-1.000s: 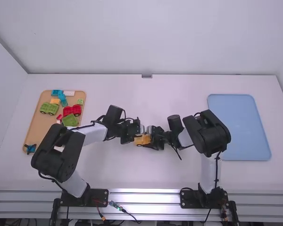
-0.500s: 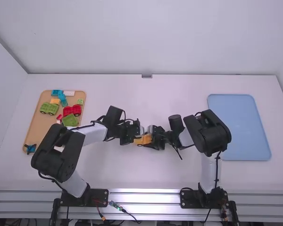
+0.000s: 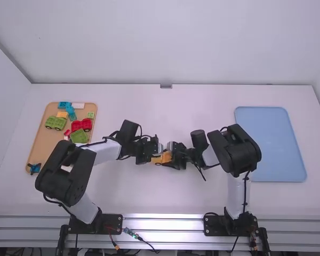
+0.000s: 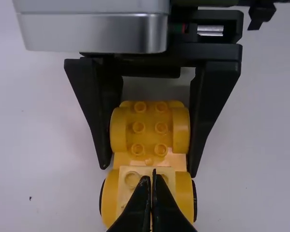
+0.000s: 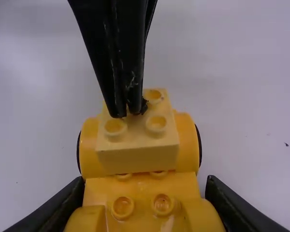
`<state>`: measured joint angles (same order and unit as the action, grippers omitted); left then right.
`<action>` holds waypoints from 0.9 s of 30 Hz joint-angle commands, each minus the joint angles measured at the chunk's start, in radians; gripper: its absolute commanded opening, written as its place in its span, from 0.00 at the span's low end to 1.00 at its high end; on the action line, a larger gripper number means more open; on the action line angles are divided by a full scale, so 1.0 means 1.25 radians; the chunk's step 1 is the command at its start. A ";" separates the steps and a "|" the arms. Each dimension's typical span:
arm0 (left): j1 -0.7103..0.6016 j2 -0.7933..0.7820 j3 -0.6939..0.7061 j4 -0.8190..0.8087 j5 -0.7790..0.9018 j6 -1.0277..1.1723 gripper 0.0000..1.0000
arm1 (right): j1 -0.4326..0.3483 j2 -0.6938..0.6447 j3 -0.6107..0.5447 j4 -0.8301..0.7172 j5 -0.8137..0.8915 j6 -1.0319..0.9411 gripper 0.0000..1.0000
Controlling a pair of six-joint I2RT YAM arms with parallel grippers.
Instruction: Assemble lego blocks to make yellow taxi
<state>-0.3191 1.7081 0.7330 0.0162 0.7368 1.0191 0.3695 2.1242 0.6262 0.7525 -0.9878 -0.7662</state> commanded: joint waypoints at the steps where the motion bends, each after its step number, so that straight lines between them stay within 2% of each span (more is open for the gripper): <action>1: -0.002 0.011 -0.004 -0.002 0.024 0.008 0.02 | 0.008 0.013 0.006 -0.001 -0.012 0.006 0.48; 14: -0.002 0.051 -0.004 0.026 0.006 0.008 0.02 | 0.009 0.013 0.023 -0.028 -0.008 0.009 0.49; 27: -0.001 0.050 -0.003 -0.052 -0.089 0.054 0.02 | 0.008 0.013 0.023 -0.023 -0.009 0.009 0.49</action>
<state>-0.3187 1.7454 0.7559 -0.0113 0.7410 1.0702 0.3824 2.1242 0.6434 0.7208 -0.9882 -0.7704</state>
